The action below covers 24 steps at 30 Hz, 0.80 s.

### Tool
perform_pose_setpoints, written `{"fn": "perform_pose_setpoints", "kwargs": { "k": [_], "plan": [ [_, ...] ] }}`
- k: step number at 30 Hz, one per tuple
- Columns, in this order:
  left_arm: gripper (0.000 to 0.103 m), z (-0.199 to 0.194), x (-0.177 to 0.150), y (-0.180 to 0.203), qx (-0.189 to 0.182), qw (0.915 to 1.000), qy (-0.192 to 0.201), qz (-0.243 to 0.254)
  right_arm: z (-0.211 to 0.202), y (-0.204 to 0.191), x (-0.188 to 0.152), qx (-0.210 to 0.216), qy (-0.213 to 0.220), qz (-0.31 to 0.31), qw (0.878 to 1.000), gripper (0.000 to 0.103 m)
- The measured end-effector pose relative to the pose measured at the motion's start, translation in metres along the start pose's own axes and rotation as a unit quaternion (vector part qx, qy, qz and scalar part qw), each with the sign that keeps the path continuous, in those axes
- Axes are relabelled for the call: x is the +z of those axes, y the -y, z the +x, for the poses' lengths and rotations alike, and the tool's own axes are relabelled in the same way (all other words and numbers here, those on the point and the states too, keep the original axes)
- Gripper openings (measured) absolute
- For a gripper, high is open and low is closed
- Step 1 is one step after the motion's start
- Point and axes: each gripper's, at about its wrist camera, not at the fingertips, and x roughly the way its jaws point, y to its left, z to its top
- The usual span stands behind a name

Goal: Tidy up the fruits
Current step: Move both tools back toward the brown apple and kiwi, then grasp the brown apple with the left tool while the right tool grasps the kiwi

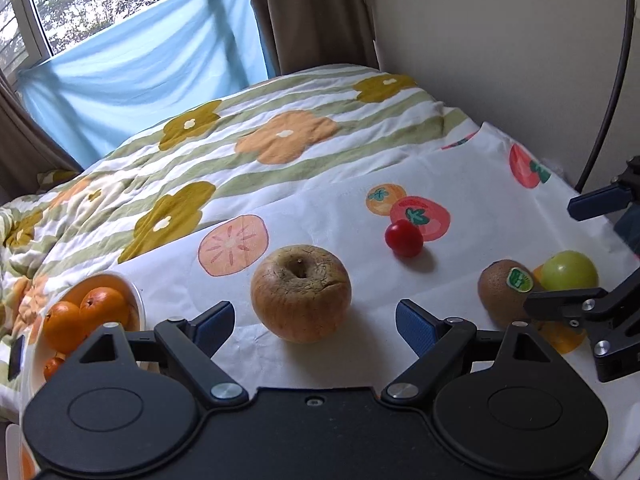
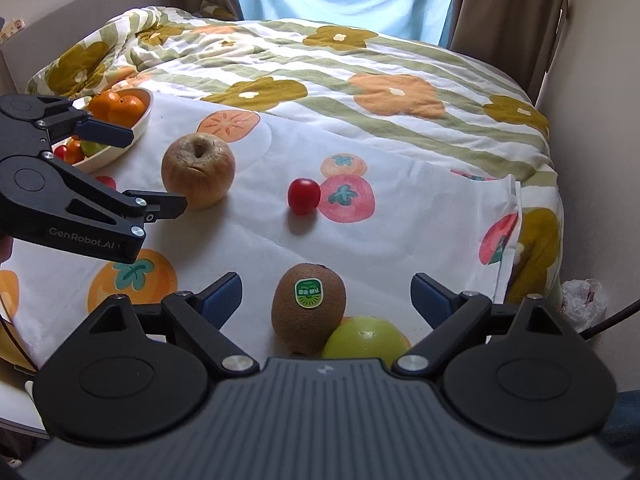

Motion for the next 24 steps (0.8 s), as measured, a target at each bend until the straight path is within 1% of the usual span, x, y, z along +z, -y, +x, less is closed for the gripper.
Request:
{"fn": "perform_pose_setpoints", "kwargs": {
  "k": [6,13,14,15,17,22,24],
  "plan": [
    [0.091,0.037,0.003,0.003,0.017,0.9996,-0.014,0.02,0.019,-0.001,-0.003,0.019,-0.022,-0.005,1.0,0.103],
    [0.09,0.062,0.009,0.001,0.014,0.9993,-0.02,0.027,0.038,-0.005,-0.003,0.032,-0.042,-0.013,0.999,0.103],
    [0.089,0.065,0.01,0.001,0.014,0.9993,-0.021,0.028,0.04,-0.005,-0.003,0.033,-0.044,-0.014,0.998,0.103],
    [0.083,0.068,0.01,0.001,0.011,0.9993,-0.024,0.027,0.041,-0.005,-0.003,0.032,-0.045,-0.015,0.998,0.103],
    [0.078,0.071,0.011,0.0,0.016,0.9991,-0.028,0.027,0.044,-0.004,-0.002,0.034,-0.048,-0.015,0.998,0.102],
    [0.078,0.069,0.008,-0.004,0.007,0.9994,-0.027,0.02,0.049,-0.002,-0.001,0.039,-0.058,-0.016,0.997,0.096],
    [0.078,0.068,0.008,-0.003,0.006,0.9995,-0.027,0.019,0.05,-0.003,-0.001,0.038,-0.06,-0.019,0.997,0.095]
  ]
}}
